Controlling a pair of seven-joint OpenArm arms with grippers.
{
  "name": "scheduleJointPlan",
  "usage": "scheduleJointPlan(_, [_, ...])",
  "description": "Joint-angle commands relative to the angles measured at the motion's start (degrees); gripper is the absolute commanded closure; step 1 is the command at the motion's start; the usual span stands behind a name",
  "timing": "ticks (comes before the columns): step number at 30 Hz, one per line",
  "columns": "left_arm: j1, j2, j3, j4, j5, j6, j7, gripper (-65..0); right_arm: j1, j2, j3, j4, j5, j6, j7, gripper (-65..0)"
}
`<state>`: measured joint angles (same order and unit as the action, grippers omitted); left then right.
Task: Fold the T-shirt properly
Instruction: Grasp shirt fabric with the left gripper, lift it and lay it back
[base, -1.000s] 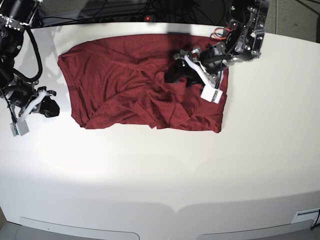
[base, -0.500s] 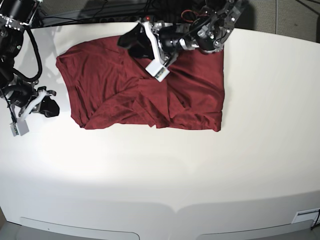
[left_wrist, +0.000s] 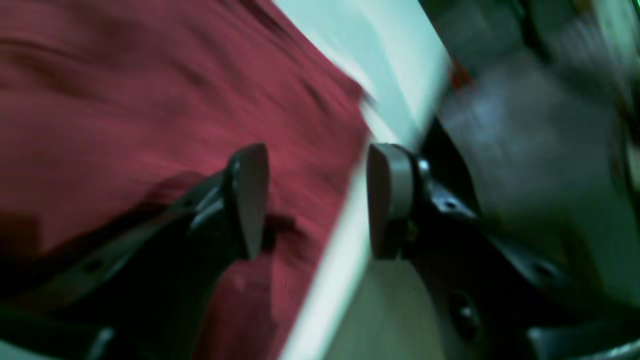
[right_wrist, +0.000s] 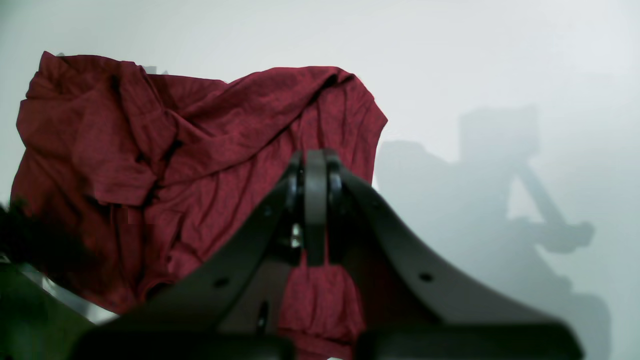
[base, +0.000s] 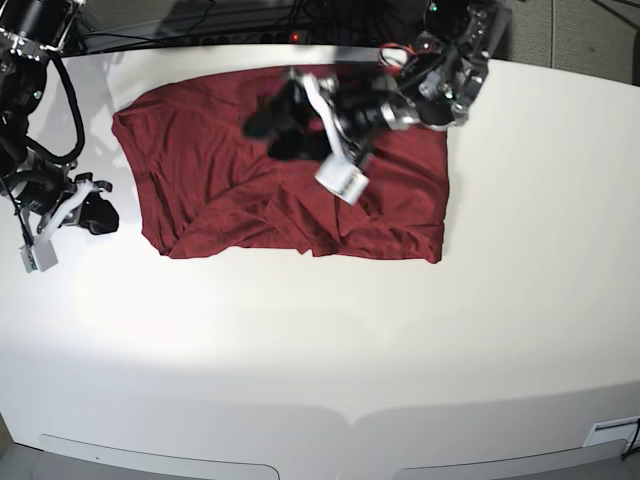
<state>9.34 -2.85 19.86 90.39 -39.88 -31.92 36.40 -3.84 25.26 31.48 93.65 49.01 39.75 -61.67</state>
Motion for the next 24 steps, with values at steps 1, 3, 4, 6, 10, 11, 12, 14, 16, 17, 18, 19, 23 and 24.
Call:
scheduleJointPlan(1, [-0.70, 0.13, -1.68, 1.53, -1.07, 0.70, -1.40, -30.7, 0.79, 1.09, 0.39, 0.85, 1.11, 0.25, 0.72, 0.0])
scheduleJointPlan(3, [-0.83, 0.13, -5.05, 1.60, -0.46, 3.69, -2.23, -30.7, 0.79, 1.09, 0.37, 0.85, 1.11, 0.25, 0.72, 0.0])
scheduleJointPlan(4, [-0.79, 0.11, -6.49, 1.60, 1.09, 5.01, -2.69, -30.7, 0.79, 1.09, 0.37, 0.85, 1.11, 0.25, 0.72, 0.0])
scheduleJointPlan(6, [-0.59, 0.11, -8.41, 1.57, 6.08, 7.74, -3.26, -30.7, 0.79, 1.09, 0.39, 0.85, 1.14, 0.25, 0.76, 0.0])
scheduleJointPlan(10, [0.33, 0.13, -8.87, 1.51, 12.09, 10.58, -4.79, -30.7, 0.81, 1.09, 0.39, 0.85, 1.16, 0.25, 0.76, 0.0])
scheduleJointPlan(11, [0.59, 0.17, -8.72, 1.51, 11.78, 10.56, -4.81, -30.7, 0.81, 1.09, 0.37, 0.85, 1.14, 0.25, 0.76, 0.0])
scheduleJointPlan(12, [0.83, 0.15, -8.37, 1.51, 11.50, 10.54, -5.03, -30.7, 0.81, 1.07, 0.37, 0.85, 1.16, 0.25, 0.76, 0.0])
scheduleJointPlan(14, [1.16, 0.17, -7.28, 1.51, 11.39, 10.54, -5.35, -30.7, 0.83, 1.09, 0.37, 0.85, 1.14, 0.25, 0.76, 0.0])
scheduleJointPlan(16, [1.11, 0.15, -5.42, 1.42, 11.41, 10.56, -5.62, -30.7, 0.81, 1.09, 0.37, 0.85, 1.16, 0.25, 0.79, 0.0])
scheduleJointPlan(17, [1.11, 0.15, -4.31, 1.42, 11.45, 10.54, -6.29, -30.7, 0.81, 1.09, 0.37, 0.85, 1.14, 0.25, 0.76, 0.0])
scheduleJointPlan(18, [1.11, 0.15, -3.15, 1.42, 12.00, 10.56, -7.39, -30.7, 0.81, 1.09, 0.37, 0.85, 1.14, 0.25, 0.76, 0.0])
scheduleJointPlan(19, [1.11, 0.15, -1.95, 1.42, 13.18, 10.69, -8.41, -30.7, 0.81, 1.07, 0.39, 0.85, 1.16, 0.25, 0.76, 0.0])
scheduleJointPlan(23, [1.09, 0.15, 1.86, 1.42, 18.78, 15.50, -10.12, -30.7, 0.81, 1.09, 0.37, 0.85, 1.14, 0.25, -0.09, 0.0])
scheduleJointPlan(24, [1.09, 0.15, 2.29, 1.42, 19.54, 16.17, -10.54, -30.7, 0.81, 1.09, 0.39, 0.85, 1.14, 0.25, -0.33, 0.0])
